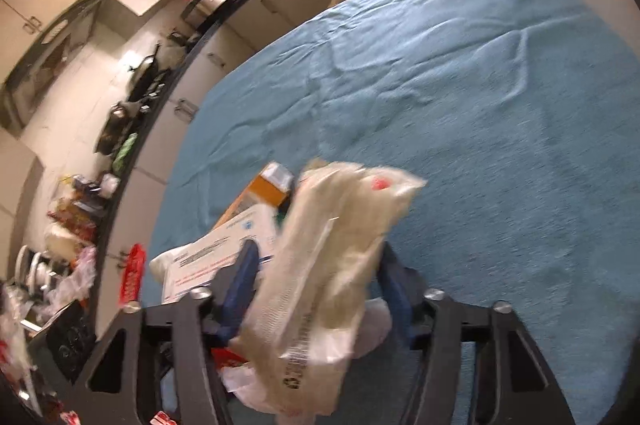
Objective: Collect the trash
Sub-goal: 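Grasp the beige paper bag with the right gripper while the left gripper reaches for the red tissue pack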
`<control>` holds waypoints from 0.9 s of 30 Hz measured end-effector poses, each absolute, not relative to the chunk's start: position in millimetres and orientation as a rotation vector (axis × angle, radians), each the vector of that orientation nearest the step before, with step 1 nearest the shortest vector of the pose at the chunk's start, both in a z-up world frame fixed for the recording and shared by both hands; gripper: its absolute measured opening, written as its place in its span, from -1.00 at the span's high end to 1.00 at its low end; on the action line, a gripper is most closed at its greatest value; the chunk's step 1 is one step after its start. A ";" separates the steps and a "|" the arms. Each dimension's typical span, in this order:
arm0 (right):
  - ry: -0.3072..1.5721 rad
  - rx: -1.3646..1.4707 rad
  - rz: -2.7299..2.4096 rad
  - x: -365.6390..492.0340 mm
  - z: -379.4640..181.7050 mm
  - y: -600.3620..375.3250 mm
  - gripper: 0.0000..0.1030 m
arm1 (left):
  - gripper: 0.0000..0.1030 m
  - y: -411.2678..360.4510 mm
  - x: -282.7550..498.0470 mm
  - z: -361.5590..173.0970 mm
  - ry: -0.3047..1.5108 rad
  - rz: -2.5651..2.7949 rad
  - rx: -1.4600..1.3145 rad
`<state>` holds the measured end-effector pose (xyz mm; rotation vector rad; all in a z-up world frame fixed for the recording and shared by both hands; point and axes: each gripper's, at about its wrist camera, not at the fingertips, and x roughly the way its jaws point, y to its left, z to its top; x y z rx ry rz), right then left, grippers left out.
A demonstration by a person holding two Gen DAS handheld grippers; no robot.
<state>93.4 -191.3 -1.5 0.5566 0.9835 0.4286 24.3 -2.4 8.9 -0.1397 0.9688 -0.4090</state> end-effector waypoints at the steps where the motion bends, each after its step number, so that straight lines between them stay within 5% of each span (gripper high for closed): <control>1: 0.969 0.536 0.427 91.6 0.6 -189.2 0.05 | 0.07 -1.5 25.1 8.4 0.968 -0.419 -0.152; 10: 0.747 0.413 0.406 59.4 37.4 -184.8 0.13 | 0.65 -0.9 5.7 20.5 0.873 -0.447 -0.114; 27: 0.634 0.267 0.478 33.7 54.1 -148.0 0.12 | 0.61 42.5 -35.9 20.8 0.822 -0.412 -0.049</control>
